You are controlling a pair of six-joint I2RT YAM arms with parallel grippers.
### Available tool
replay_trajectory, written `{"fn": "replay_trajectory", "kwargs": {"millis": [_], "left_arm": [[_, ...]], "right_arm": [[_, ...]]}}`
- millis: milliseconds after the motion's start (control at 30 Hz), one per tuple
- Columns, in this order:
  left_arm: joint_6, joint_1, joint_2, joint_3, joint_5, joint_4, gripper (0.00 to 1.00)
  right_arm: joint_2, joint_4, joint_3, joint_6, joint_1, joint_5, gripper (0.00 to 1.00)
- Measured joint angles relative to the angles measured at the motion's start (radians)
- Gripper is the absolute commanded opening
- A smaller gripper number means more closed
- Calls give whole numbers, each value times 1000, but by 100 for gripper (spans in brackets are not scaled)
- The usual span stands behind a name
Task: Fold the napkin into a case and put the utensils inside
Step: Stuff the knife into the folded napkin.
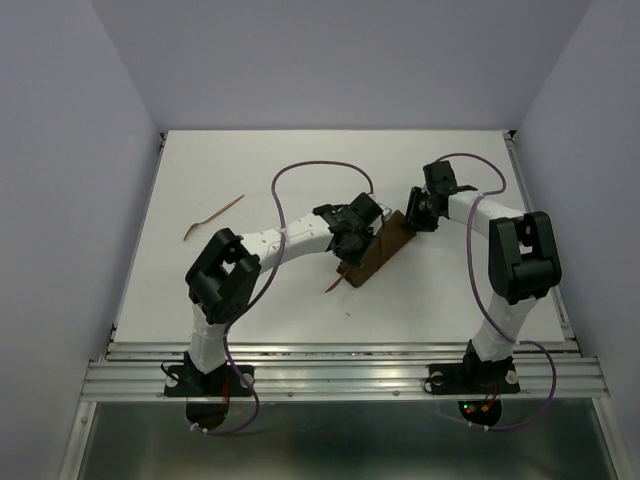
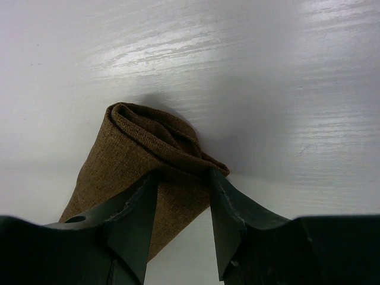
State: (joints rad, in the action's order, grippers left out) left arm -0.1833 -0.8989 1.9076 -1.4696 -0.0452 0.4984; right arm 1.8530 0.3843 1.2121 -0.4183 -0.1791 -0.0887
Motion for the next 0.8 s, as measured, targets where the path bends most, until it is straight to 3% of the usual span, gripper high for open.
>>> {"fn": "replay_trajectory", "kwargs": {"millis": [800], "left_arm": [[56, -10, 164, -154, 107, 35, 0]], "right_arm": [[-1, -4, -5, 11, -17, -29, 45]]}}
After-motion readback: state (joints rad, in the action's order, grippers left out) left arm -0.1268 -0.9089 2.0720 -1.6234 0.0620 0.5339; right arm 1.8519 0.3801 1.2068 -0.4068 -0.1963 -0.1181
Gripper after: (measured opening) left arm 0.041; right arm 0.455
